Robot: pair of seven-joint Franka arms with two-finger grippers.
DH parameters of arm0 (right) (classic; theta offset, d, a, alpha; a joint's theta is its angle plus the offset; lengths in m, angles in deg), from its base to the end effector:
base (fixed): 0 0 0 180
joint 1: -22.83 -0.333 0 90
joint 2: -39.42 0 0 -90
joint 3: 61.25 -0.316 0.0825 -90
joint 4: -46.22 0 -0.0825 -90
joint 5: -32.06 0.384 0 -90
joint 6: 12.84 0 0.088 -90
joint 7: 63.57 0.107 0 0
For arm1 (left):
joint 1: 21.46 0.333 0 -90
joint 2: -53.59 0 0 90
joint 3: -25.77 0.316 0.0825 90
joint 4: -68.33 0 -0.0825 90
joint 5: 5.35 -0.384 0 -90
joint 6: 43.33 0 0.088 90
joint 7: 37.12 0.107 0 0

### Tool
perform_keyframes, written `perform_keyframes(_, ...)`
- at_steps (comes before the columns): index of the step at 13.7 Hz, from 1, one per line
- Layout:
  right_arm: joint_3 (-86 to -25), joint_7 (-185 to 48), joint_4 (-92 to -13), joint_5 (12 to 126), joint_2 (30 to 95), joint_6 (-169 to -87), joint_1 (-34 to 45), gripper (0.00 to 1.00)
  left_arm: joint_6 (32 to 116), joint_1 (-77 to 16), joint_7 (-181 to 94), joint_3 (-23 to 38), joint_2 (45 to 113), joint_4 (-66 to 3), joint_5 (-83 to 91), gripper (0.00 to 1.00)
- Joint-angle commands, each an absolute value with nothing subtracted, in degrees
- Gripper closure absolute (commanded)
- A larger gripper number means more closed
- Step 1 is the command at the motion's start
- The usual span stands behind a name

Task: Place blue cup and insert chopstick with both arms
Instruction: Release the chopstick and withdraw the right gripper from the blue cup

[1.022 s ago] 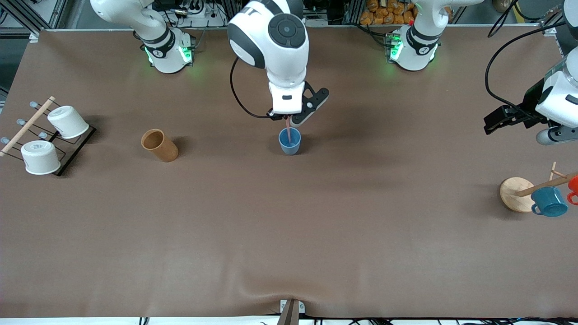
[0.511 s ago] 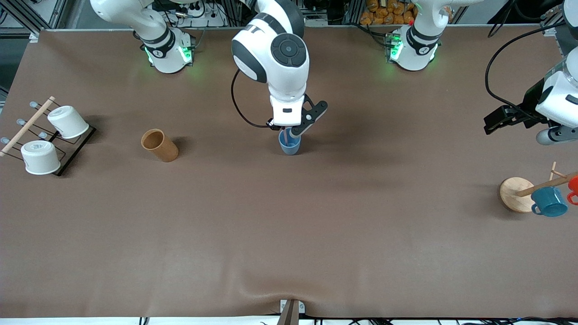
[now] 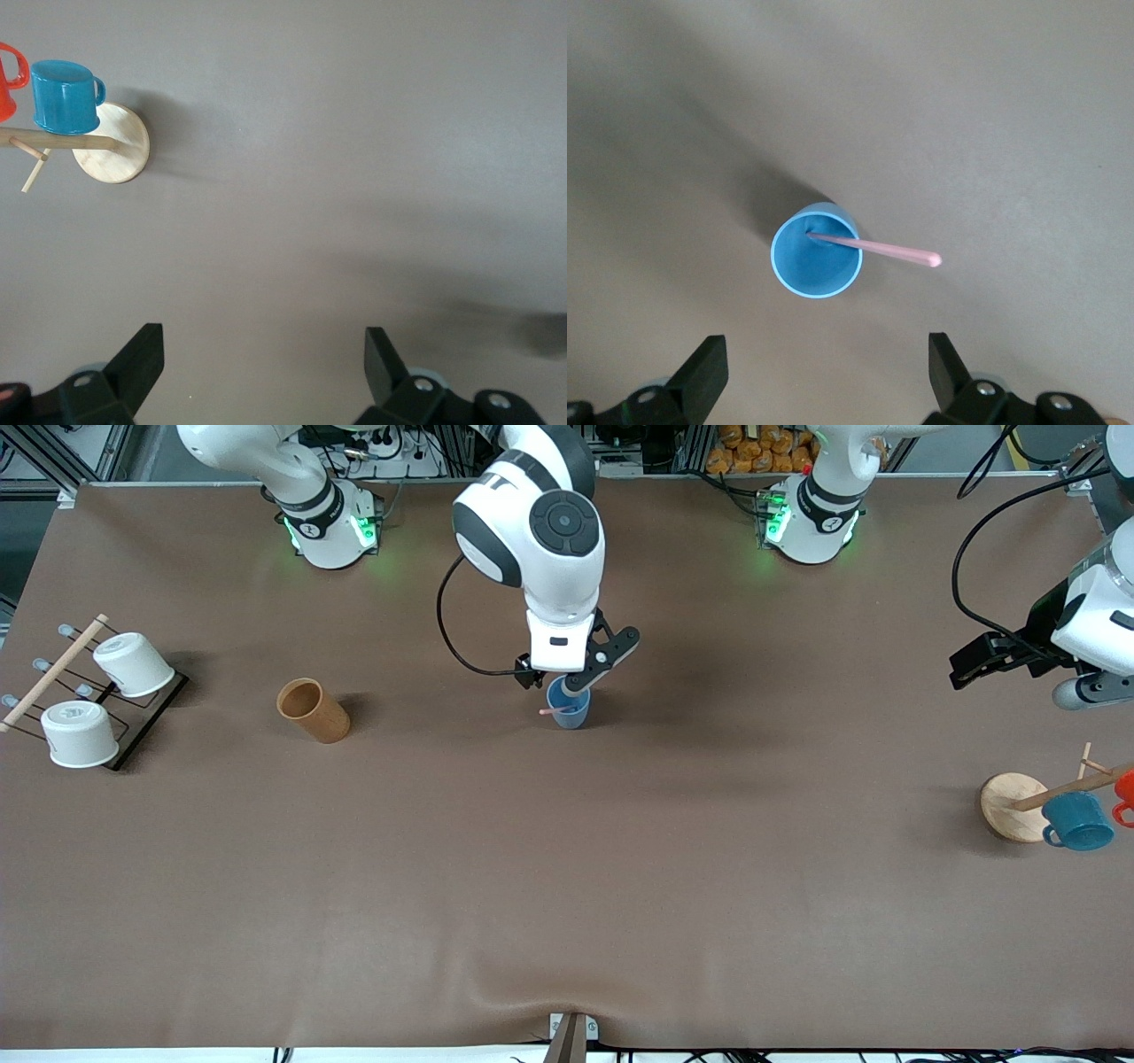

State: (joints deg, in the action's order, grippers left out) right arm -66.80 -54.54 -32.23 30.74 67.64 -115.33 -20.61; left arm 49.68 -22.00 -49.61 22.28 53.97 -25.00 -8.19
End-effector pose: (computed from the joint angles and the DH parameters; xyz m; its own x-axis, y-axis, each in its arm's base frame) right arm 0.4658 0.5138 0.4294 0.7667 0.6378 -0.0735 0.6387 -0.7693 -0.0123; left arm 0.5588 -0.0342 0.5980 0.9895 0.1443 -0.0014 0.1440 -0.9883 -0.0505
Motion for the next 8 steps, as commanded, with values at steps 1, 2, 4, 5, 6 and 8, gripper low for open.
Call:
perform_keyframes(1, -67.31, -52.85, -33.06, 30.03, 64.3, -114.18, -17.0, 0.0, 50.01, -21.72, -48.99, 22.25, 53.41, -25.01, -7.37, 0.0)
perform_keyframes(2, -67.4, -53.37, -33.06, 30.3, 63.6, -113.48, -15.07, 0.0, 50.01, -21.72, -48.99, 22.25, 53.41, -25.01, -7.46, 0.0)
perform_keyframes(4, -67.49, -53.81, -33.32, 30.65, 62.28, -111.9, -10.85, 0.0, 50.01, -21.72, -48.99, 22.25, 53.32, -25.01, -7.37, 0.0)
perform_keyframes(5, -67.57, -54.25, -33.41, 30.74, 61.75, -111.46, -8.66, 0.0, 50.01, -21.72, -48.99, 22.25, 53.24, -24.93, -7.37, 0.0)
perform_keyframes(6, -67.66, -55.73, -33.41, 30.74, 61.14, -110.67, -6.64, 0.0, 50.01, -21.72, -48.99, 22.25, 53.15, -24.93, -7.37, 0.0)
perform_keyframes(8, -67.66, -58.64, -33.41, 30.83, 59.12, -107.6, -2.33, 0.0, 50.01, -21.81, -48.99, 22.17, 53.06, -25.01, -7.37, 0.0)
